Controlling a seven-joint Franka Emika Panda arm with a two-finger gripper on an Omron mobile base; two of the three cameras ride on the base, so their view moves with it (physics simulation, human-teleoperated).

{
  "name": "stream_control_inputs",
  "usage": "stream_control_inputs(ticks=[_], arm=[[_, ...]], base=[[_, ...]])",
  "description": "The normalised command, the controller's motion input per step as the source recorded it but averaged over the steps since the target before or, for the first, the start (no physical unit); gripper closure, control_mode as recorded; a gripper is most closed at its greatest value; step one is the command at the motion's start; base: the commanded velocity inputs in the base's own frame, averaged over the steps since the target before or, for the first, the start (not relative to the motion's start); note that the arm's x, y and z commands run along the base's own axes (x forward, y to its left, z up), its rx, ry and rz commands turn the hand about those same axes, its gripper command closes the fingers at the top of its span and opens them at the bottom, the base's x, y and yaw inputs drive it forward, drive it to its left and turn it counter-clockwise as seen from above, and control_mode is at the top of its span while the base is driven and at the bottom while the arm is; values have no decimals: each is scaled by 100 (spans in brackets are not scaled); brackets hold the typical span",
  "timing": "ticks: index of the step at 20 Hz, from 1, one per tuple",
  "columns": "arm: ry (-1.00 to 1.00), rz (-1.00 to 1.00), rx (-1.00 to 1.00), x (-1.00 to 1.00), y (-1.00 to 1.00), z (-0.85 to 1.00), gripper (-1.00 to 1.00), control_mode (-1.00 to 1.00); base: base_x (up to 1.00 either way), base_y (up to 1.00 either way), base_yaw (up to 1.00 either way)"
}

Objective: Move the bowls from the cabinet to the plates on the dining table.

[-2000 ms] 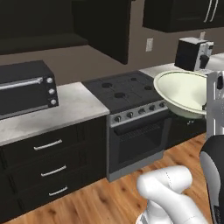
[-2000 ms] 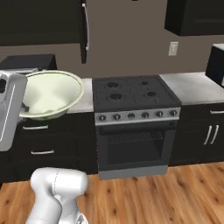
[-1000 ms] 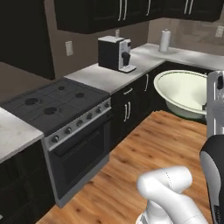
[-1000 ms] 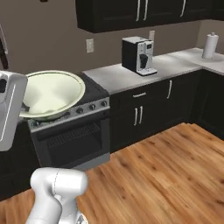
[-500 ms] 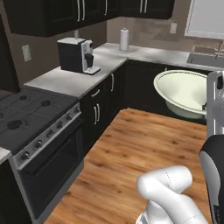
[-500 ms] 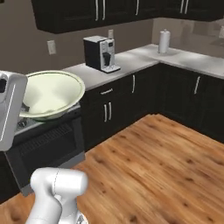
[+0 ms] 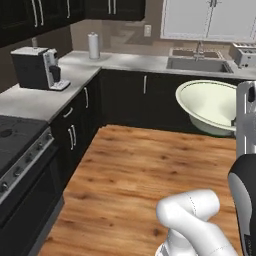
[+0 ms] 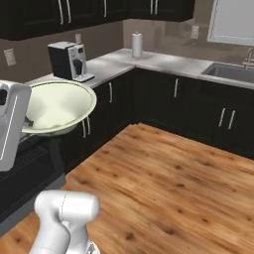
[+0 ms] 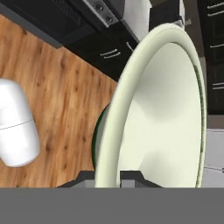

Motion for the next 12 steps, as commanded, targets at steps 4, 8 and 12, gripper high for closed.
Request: stream_control_inputs(ticks=[4,8,12], arm=[[0,0,0,0,0,0,100,100],[0,0,0,0,0,0,100,100],[0,0,0,0,0,0,100,100]], base=[[0,-32,-42],[0,-29,-43],[0,-27,-43]])
